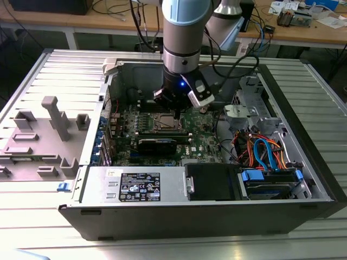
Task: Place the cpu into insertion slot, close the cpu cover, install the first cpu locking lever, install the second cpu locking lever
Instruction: 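Install the second cpu locking lever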
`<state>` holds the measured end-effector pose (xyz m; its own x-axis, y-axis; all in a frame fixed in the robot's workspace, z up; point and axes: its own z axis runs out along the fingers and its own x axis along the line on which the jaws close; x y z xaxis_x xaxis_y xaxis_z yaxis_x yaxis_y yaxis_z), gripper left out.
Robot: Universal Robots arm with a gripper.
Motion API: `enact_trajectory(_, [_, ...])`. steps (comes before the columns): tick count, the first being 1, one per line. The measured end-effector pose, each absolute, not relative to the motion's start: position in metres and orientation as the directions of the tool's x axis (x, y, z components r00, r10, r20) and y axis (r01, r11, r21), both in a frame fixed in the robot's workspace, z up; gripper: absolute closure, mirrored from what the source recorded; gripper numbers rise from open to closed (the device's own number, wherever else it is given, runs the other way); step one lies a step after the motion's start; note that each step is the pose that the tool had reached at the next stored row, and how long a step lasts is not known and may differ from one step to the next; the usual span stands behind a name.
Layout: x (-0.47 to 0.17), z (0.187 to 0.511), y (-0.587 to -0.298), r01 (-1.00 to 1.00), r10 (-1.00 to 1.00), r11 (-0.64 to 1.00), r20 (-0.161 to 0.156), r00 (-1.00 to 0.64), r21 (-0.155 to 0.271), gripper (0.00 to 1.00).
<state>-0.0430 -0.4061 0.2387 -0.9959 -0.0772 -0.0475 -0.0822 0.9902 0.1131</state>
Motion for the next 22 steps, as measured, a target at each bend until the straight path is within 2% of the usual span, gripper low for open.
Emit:
enact_trajectory(3, [-0.043, 0.239, -0.415, -0.082, -0.076, 0.988, -0.049, -0.996, 0.132, 0.89])
enact_trajectory(7, [-0.043, 0.239, -0.433, -0.082, -0.076, 0.988, -0.049, -0.996, 0.134, 0.89])
enact_trajectory(10, [-0.048, 0.238, -0.438, -0.082, -0.075, 0.985, -0.05, -0.996, 0.149, 0.89])
enact_trajectory(22, [-0.081, 0.235, -0.448, -0.082, -0.075, 0.985, -0.051, -0.996, 0.15, 0.89])
